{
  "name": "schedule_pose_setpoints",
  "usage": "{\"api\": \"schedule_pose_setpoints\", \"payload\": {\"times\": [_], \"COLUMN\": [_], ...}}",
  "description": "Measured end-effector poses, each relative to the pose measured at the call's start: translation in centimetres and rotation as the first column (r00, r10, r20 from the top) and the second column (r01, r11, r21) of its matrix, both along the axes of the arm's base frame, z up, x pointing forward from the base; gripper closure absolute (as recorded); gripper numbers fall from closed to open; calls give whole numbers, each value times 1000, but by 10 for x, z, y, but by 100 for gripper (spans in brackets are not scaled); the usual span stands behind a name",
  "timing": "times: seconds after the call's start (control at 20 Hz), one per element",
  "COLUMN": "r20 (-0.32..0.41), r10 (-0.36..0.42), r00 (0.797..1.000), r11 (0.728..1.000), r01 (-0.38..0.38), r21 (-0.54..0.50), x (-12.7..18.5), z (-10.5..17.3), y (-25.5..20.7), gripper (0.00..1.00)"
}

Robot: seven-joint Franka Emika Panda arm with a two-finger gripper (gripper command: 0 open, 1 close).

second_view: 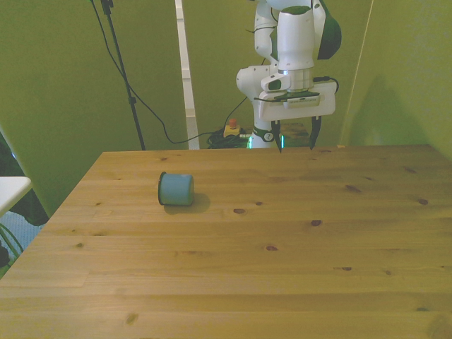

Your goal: Flip the mug upright

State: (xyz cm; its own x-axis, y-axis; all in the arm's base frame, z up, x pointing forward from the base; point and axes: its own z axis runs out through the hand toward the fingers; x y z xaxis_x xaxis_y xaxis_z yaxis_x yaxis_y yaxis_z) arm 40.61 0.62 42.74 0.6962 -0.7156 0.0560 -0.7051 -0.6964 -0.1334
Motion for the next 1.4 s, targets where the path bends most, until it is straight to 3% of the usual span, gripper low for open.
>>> {"api": "schedule_pose_setpoints", "payload": {"times": [0.2, 0.5, 0.8, 0.9, 1.1, 1.4], "r20": [32, 99, 127, 114, 106, 117], "r10": [-22, -107, -163, -167, -124, -134], "r00": [999, 989, 978, 979, 987, 984], "r11": [1000, 994, 986, 984, 990, 989], "r01": [22, 107, 164, 172, 131, 140], "r21": [-19, 11, 5, -42, -61, -43], "x": [5, 9, 16, 46, 44, 24], "z": [5, 41, 81, 81, 79, 73], "y": [-14, -125, -202, -226, -238, -329], "gripper": [0, 0, 0, 0, 0, 0]}}
